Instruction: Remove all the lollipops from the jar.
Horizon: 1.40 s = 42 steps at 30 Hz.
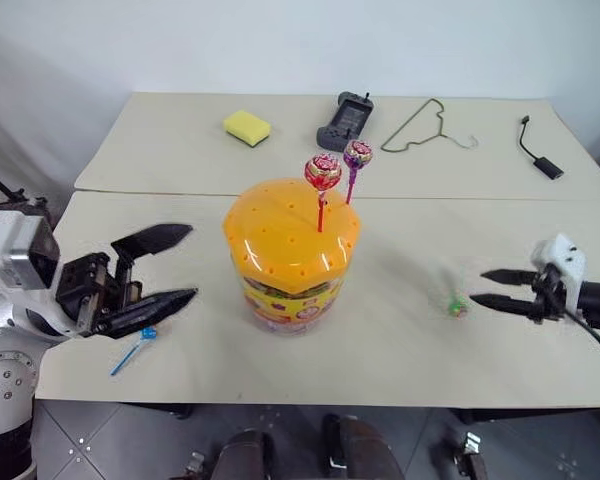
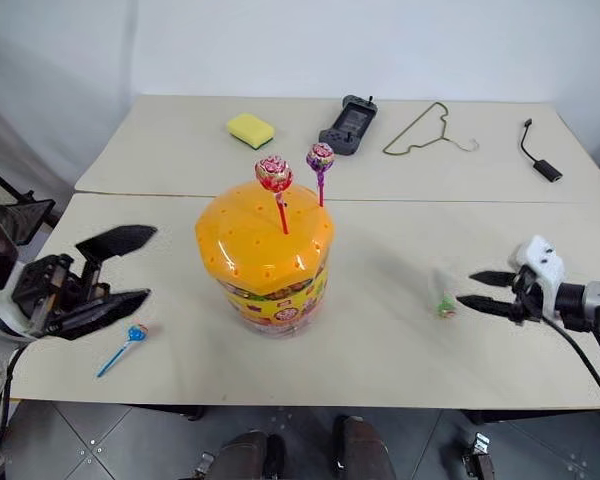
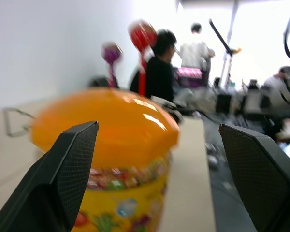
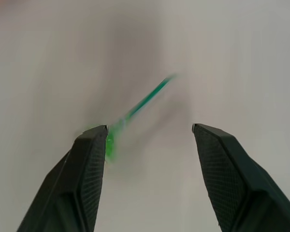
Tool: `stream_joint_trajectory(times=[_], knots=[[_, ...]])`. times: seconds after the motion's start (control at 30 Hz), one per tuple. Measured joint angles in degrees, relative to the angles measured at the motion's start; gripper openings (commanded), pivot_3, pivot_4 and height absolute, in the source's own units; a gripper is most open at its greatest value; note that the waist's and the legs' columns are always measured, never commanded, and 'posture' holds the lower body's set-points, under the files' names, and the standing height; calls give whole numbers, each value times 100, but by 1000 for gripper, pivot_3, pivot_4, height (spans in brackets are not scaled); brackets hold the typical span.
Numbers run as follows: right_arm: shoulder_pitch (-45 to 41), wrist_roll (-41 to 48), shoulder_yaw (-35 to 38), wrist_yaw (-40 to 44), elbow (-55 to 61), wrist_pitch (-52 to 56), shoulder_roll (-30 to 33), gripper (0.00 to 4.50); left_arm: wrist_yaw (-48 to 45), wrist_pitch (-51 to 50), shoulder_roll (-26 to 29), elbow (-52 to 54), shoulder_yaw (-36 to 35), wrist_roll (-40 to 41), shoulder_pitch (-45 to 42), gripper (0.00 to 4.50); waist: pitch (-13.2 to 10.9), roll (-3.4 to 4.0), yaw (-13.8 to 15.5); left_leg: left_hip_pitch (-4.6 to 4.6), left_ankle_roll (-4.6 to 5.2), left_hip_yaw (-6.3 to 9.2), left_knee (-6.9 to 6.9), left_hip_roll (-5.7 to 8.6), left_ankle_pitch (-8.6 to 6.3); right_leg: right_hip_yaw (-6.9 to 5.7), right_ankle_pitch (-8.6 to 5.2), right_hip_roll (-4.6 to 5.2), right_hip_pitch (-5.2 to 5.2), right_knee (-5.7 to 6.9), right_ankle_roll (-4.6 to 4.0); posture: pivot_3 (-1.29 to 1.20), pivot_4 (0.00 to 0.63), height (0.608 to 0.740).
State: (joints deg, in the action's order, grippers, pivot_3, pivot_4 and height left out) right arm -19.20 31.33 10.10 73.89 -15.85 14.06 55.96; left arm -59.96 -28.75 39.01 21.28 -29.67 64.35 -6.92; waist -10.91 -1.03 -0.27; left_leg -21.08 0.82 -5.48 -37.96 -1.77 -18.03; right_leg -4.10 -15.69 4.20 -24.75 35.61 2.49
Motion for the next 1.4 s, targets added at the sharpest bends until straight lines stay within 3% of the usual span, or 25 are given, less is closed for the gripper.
stream_joint_trajectory(times=[0.1,0.27,0.47,0.8,0.9,1.1,1.3,1.4], knots=[[-276,683,192,32,869,339,-340,2707,197,0,-151,-128,-74,77,1,4251,0,0,6,2,-3,5,-1,0,-1,-2,0,2,2,3,0,0,150,740],[-1199,1714,156,-794,2342,1377,-993,2707,505,-142,-399,-187,-24,384,-137,4251,-1,0,9,-3,-7,12,0,2,-4,-5,0,11,-3,1,-1,0,150,740],[-1865,1881,-165,-1637,2616,2215,-1495,2707,615,-130,-528,-406,336,301,-572,4251,0,-1,23,-16,-6,12,-1,13,-3,-13,1,27,-2,-11,0,0,150,740],[-2317,1741,-641,-1977,2677,2744,-1839,2707,596,-124,-528,-633,556,120,-781,4251,0,-1,-3,-14,5,9,-1,9,-8,-17,1,22,-6,-4,1,0,150,740],[-2379,1697,-676,-1978,2652,2765,-1891,2149,574,-124,-527,-633,555,109,-778,4251,0,-1,1,-14,8,10,-2,10,-9,-17,1,22,-5,-2,1,0,150,740],[-2423,1640,-732,-1887,2513,2748,-2026,122,483,-126,-516,-633,526,110,-725,4251,0,-1,2,-15,7,10,-2,9,-9,-18,2,22,-5,-4,1,0,150,740],[-2560,1812,-350,-1768,2173,2710,-2127,53,347,-111,-405,-589,527,77,-831,4251,-1,-2,0,-16,9,10,-2,10,-9,-18,2,22,-6,-4,1,0,150,740],[-2708,1946,45,-1623,1947,2746,-1778,53,184,-130,-147,-377,515,97,-949,4251,-1,-2,21,-18,11,12,-2,11,-11,-20,1,24,-5,-8,1,0,150,740]])
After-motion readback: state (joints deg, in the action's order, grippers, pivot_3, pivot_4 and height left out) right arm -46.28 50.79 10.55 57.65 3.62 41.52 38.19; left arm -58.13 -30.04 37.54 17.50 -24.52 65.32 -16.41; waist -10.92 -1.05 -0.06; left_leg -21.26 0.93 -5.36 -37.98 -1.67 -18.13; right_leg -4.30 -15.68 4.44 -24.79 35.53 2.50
